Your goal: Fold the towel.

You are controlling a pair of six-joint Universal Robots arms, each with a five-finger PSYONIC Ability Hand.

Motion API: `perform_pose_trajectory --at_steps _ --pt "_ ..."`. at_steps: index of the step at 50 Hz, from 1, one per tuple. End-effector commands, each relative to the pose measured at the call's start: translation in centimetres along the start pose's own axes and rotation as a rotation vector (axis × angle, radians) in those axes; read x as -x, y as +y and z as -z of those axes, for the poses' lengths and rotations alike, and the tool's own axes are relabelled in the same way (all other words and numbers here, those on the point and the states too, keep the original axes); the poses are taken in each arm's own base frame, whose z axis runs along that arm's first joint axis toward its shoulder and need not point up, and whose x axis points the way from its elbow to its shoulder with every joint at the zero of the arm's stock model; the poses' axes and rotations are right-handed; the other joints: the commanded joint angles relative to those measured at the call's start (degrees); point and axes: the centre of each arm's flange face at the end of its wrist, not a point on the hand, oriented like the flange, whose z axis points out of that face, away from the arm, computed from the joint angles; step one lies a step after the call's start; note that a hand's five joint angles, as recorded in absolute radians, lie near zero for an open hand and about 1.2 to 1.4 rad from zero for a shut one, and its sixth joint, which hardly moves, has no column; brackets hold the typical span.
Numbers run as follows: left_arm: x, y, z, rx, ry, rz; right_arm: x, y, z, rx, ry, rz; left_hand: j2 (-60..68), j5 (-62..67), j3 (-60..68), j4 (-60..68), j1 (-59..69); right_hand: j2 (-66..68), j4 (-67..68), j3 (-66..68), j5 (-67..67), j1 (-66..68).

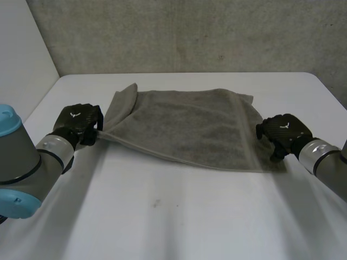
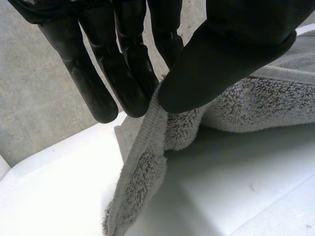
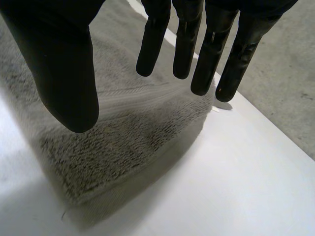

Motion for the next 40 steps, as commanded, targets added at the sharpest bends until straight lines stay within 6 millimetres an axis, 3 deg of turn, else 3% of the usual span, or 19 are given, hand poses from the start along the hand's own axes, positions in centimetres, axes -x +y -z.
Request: perform_pose_trajectory --at_steps 1,6,16,25,40 --pt "0.1 0.3 -0.1 0.007 -0.001 0.003 0.9 1.6 -0.6 0.007 -0.034 0.084 10.2 10.7 10.3 10.2 12.8 3.1 3.1 3.1 2.9 -1.0" --pt "0.3 0.4 -0.2 0.01 -0.007 0.003 1.2 2.4 0.1 0.043 -0.037 0.2 10.2 10.7 10.3 10.2 12.8 -3.0 -3.0 -2.9 -3.1 -7.1" --pt "0.3 0.2 -0.2 0.006 -0.006 0.001 1.1 3.0 1.5 0.104 -0.053 0.112 10.2 10.7 10.3 10.2 12.8 -4.5 -4.5 -4.5 -4.6 -8.6" --pt "0.3 0.3 -0.2 0.007 -0.006 0.001 0.2 3.7 0.4 0.1 -0.04 -0.017 10.2 10.7 10.3 10.2 12.8 6.2 6.2 6.3 6.1 2.2" --pt "0.3 0.3 -0.2 0.009 -0.006 0.001 -0.5 3.9 -1.1 0.079 -0.042 -0.014 10.2 10.7 10.3 10.2 12.8 13.2 13.1 13.2 13.0 9.1"
